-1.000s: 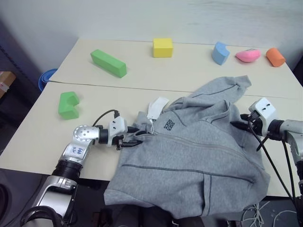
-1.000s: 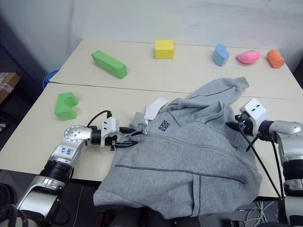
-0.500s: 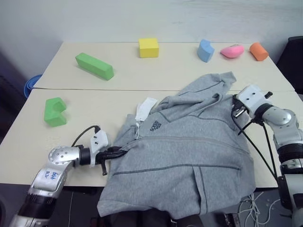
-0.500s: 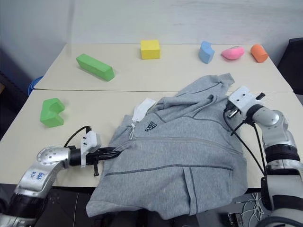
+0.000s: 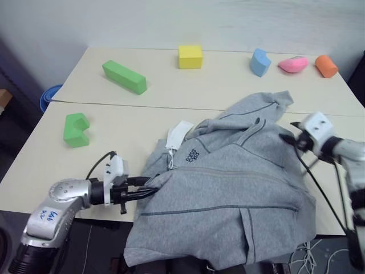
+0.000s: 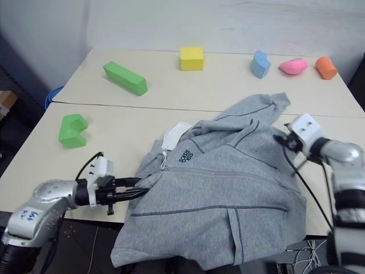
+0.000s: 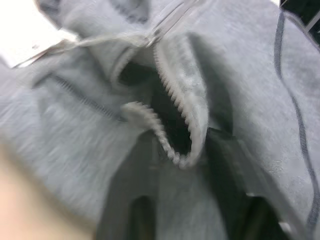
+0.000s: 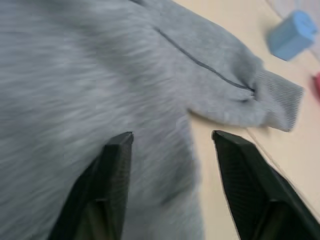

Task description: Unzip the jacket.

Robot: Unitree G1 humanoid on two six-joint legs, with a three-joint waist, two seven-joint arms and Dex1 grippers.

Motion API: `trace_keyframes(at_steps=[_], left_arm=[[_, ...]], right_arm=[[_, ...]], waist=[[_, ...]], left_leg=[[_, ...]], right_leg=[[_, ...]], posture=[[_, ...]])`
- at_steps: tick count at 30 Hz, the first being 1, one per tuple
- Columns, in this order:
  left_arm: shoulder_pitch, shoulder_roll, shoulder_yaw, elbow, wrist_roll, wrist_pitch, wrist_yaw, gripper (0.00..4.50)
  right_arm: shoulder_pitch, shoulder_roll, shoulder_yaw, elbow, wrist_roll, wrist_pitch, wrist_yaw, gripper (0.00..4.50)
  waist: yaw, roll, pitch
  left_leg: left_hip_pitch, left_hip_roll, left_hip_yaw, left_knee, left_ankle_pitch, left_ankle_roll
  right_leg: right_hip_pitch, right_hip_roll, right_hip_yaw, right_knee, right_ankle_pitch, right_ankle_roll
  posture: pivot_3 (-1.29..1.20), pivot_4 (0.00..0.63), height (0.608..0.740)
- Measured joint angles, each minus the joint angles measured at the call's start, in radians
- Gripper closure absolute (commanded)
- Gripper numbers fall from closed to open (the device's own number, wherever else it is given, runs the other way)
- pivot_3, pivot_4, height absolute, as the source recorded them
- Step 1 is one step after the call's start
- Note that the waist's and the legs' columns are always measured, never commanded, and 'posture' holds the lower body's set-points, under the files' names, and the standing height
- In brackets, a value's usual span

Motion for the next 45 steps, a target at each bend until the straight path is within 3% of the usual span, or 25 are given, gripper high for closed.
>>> trace_keyframes(at_steps=[3, 6, 9, 13, 18, 28, 32, 37, 45], left_arm=[[-0.061, -0.019, 0.037, 0.089, -0.037, 0.016, -0.011, 1.64], [-0.215, -0.054, 0.067, 0.218, -0.079, 0.08, 0.018, 1.64], [-0.338, -0.075, 0.051, 0.295, -0.093, 0.14, 0.032, 1.13], [-0.555, -0.13, -0.048, 0.464, -0.04, 0.268, 0.1, 0.04], [-0.804, -0.236, -0.081, 0.765, -0.021, 0.466, 0.144, 0.04], [-1.01, -0.378, -0.128, 1.181, 0.104, 0.425, 0.109, 0.04], [-1.046, -0.439, -0.056, 1.306, 0.104, 0.377, 0.128, 0.81], [-1.054, -0.455, -0.002, 1.378, 0.106, 0.338, 0.136, 2.41], [-1.04, -0.484, 0.135, 1.361, 0.068, 0.255, 0.155, 4.48]], right_arm=[[0.217, -0.013, -0.109, -0.274, 0.171, 0.081, 0.095, 0.04], [0.343, 0.047, -0.209, -0.53, 0.346, 0.145, 0.107, 0.04], [0.407, 0.085, -0.242, -0.693, 0.454, 0.228, 0.061, 0.0], [0.508, 0.167, -0.232, -0.918, 0.523, 0.283, -0.007, 0.0], [0.565, 0.208, -0.21, -1.009, 0.511, 0.296, -0.076, 0.0], [0.609, 0.222, -0.214, -1.026, 0.476, 0.296, -0.117, 0.0], [0.624, 0.235, -0.215, -1.031, 0.464, 0.286, -0.13, 0.0], [0.651, 0.245, -0.215, -1.06, 0.451, 0.284, -0.139, 0.0], [0.682, 0.259, -0.215, -1.076, 0.428, 0.279, -0.151, 0.0]], waist=[[0.004, 0.0, 0.0], [0.007, -0.001, 0.001], [0.012, -0.002, 0.001], [0.032, -0.003, 0.001], [0.035, -0.007, 0.002], [0.025, -0.009, 0.002], [0.025, -0.009, 0.003], [0.024, -0.009, 0.003], [0.025, -0.009, 0.003]], left_leg=[[0.0, 0.0, -0.001, 0.001, 0.0, 0.0], [0.002, -0.001, -0.001, 0.002, 0.0, 0.0], [0.003, -0.001, 0.0, 0.001, 0.0, 0.0], [0.0, -0.004, -0.003, 0.001, 0.0, 0.0], [-0.001, -0.008, -0.001, 0.002, 0.001, 0.003], [0.0, -0.01, 0.0, 0.001, 0.001, 0.003], [0.0, -0.008, -0.001, 0.002, 0.001, 0.003], [0.0, -0.008, 0.0, 0.002, 0.001, 0.003], [0.0, -0.009, -0.001, 0.002, 0.001, 0.004]], right_leg=[[0.001, 0.0, -0.001, 0.0, 0.0, 0.0], [0.003, 0.0, -0.001, 0.003, 0.0, 0.0], [0.002, 0.0, -0.001, 0.003, 0.0, 0.0], [0.001, 0.002, -0.004, 0.002, 0.0, 0.0], [0.001, 0.001, -0.007, 0.001, 0.001, 0.002], [0.001, 0.0, -0.007, 0.002, 0.001, 0.003], [0.0, 0.0, -0.007, 0.002, 0.001, 0.003], [0.0, 0.0, -0.007, 0.002, 0.001, 0.003], [0.0, -0.001, -0.007, 0.002, 0.001, 0.004]], posture=[[0.0, 0.15, 0.74], [0.0, 0.15, 0.74], [0.0, 0.15, 0.74], [0.0, 0.15, 0.74], [0.0, 0.15, 0.74], [0.0, 0.15, 0.74], [0.0, 0.15, 0.74], [0.0, 0.15, 0.74], [0.0, 0.15, 0.74]])
